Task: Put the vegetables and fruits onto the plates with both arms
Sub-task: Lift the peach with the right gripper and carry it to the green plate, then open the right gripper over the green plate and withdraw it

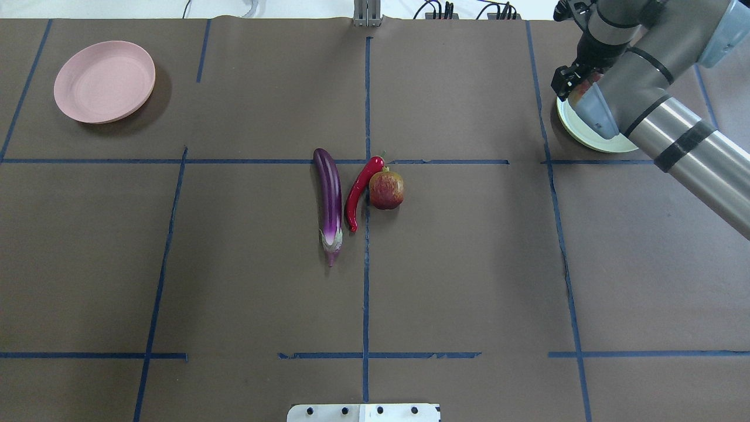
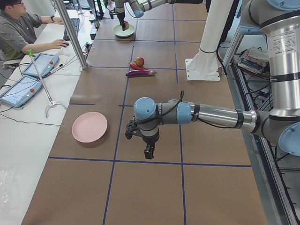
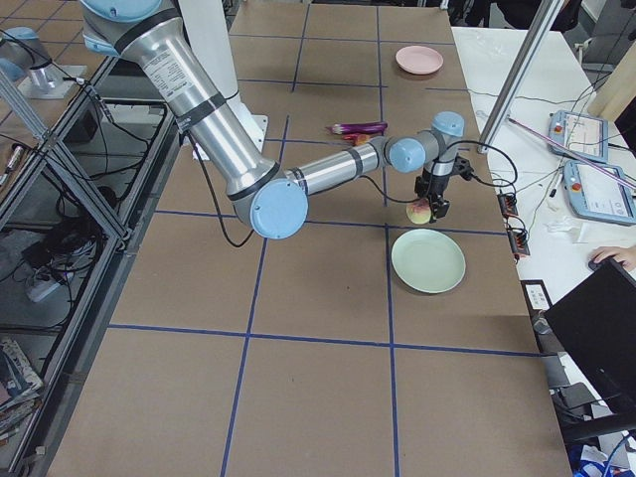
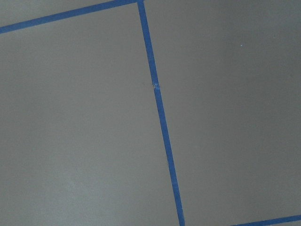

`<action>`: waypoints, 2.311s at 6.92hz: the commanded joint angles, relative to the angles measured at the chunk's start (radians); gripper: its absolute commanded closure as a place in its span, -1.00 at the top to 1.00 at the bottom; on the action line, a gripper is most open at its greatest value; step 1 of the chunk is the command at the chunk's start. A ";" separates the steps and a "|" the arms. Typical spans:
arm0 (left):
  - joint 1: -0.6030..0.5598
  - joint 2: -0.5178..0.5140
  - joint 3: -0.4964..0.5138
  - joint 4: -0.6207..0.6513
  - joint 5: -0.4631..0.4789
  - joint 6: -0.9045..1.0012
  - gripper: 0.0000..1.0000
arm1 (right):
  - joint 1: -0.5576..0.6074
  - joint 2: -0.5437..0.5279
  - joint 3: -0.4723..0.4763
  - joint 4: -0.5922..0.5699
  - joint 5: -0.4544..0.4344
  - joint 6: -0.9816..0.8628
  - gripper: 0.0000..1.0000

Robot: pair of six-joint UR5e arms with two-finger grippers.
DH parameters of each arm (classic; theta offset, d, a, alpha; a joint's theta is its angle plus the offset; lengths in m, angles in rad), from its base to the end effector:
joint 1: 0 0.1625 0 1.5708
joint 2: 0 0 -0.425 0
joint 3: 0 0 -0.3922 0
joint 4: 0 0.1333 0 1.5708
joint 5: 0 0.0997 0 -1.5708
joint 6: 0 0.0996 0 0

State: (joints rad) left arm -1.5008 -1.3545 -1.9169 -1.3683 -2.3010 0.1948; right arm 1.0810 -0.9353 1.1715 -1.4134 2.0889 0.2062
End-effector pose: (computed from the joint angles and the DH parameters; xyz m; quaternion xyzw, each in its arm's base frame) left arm -0.0393 -0.3955 0.6081 -0.0116 0.3582 0.1104 0.9270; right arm -0.2829 -0.7091 0.4544 0.0920 -0.3006 -0.1836 0.9314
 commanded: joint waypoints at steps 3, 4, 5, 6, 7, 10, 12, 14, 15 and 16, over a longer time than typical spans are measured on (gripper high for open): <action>0.002 0.002 0.001 0.000 0.000 -0.002 1.00 | 0.022 -0.063 -0.164 0.198 0.003 -0.030 0.06; 0.002 0.000 0.001 0.000 0.002 -0.002 1.00 | 0.023 -0.086 -0.161 0.250 0.005 -0.022 0.99; 0.004 -0.005 -0.001 -0.002 0.002 -0.003 1.00 | 0.045 -0.088 -0.141 0.249 0.010 -0.024 1.00; 0.004 -0.061 -0.001 -0.006 0.003 -0.005 1.00 | 0.083 -0.097 -0.110 0.228 0.058 -0.027 1.00; 0.004 -0.149 0.007 -0.026 0.008 -0.005 1.00 | 0.139 -0.123 -0.080 0.222 0.092 -0.037 1.00; 0.089 -0.277 0.004 -0.023 0.006 -0.111 1.00 | 0.252 -0.244 0.130 0.037 0.161 -0.189 1.00; 0.201 -0.392 0.007 -0.011 0.005 -0.375 1.00 | 0.318 -0.453 0.415 -0.193 0.161 -0.327 1.00; 0.365 -0.458 -0.002 -0.020 0.006 -0.504 1.00 | 0.429 -0.705 0.558 -0.204 0.164 -0.385 1.00; 0.478 -0.532 -0.002 -0.020 0.011 -0.705 1.00 | 0.454 -0.776 0.606 -0.208 0.168 -0.375 1.00; 0.596 -0.599 0.004 -0.023 0.040 -0.882 1.00 | 0.454 -0.792 0.623 -0.208 0.200 -0.370 1.00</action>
State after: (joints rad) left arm -1.0412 -1.8743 -1.9168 -1.3880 -2.2842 -0.4767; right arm 1.5186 -1.6721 1.7547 -1.6187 2.2625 -0.1648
